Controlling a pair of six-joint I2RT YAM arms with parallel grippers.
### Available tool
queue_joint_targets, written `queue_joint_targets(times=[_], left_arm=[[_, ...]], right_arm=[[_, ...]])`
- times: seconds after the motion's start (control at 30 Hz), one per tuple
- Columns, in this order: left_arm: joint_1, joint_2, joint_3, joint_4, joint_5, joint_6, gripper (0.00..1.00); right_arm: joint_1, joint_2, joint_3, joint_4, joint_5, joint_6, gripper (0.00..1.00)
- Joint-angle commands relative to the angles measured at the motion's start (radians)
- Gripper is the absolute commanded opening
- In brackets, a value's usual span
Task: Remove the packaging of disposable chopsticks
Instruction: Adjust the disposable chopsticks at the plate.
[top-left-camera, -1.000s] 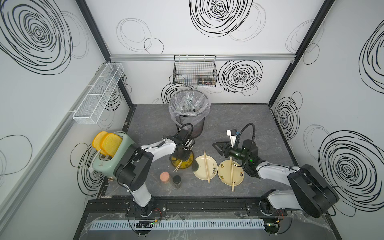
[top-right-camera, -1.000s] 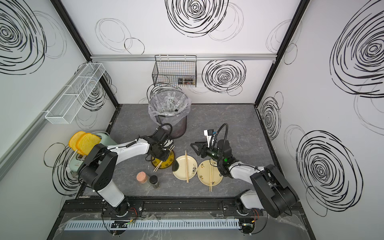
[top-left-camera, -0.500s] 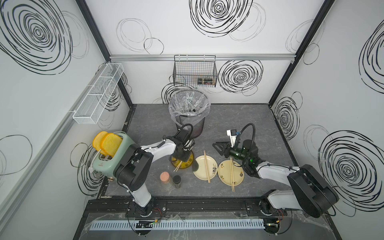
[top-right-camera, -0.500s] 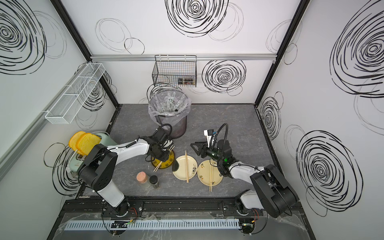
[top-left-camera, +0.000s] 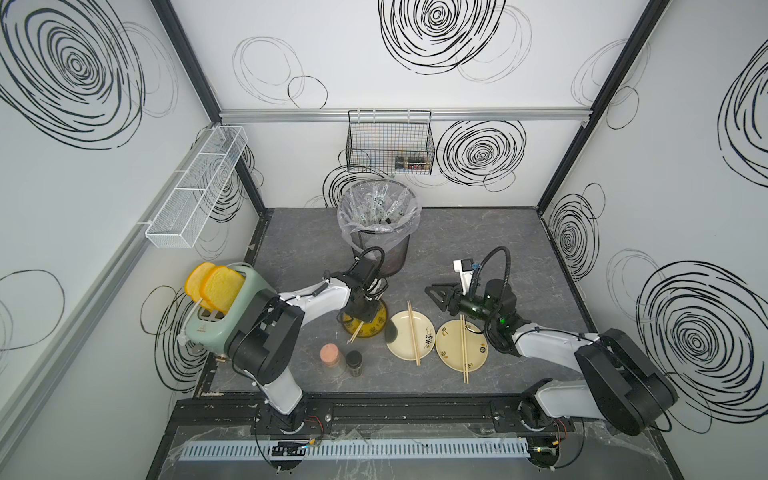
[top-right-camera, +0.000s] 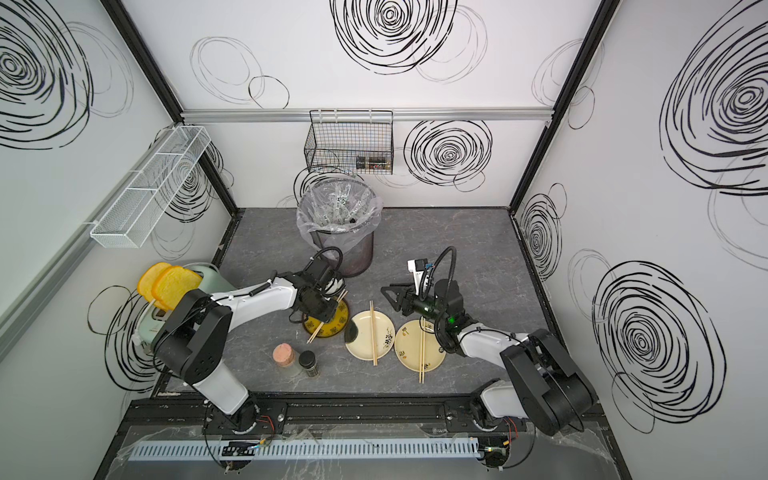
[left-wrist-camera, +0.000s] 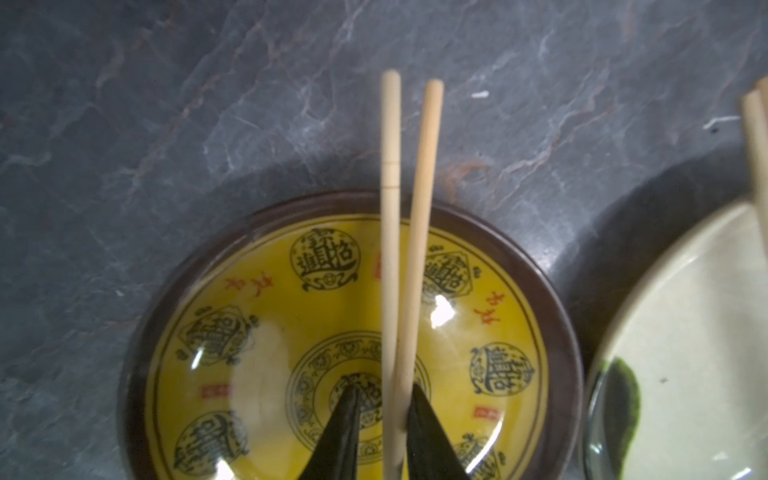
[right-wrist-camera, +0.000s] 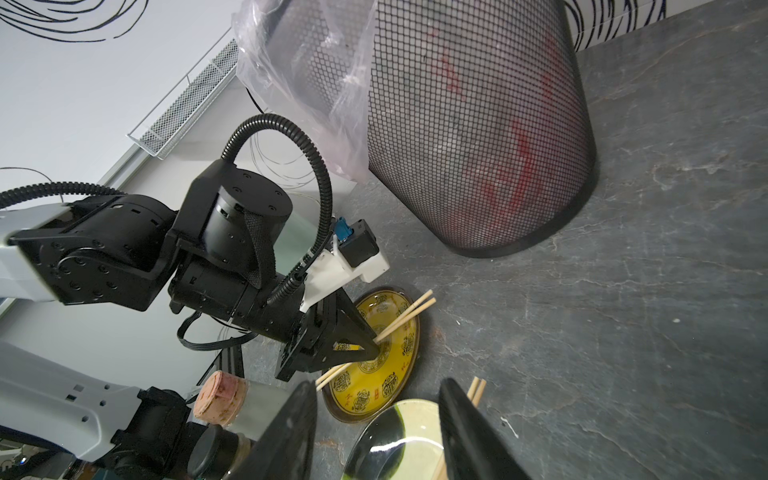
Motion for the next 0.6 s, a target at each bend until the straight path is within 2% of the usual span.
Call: queue_joint_targets(times=[0.0,0.3,0.57], left_arm=[[0.009,-0.009,-0.002,-0.009,-0.013,0.01,0.19],[0.006,-0.034,0.014,-0.025,0.007,0.01,0.07],[0.002,-0.026,0.009,-0.021,0.051,0.021,0.06]], right_arm=[[0.0,0.001,0.019,0.005,-0.006,0.006,0.51],[0.0,0.003,0.02,0.005,-0.007,0.006,0.51],[-0.001,0.004,0.02,0.005,-0.006,0.006,0.51]])
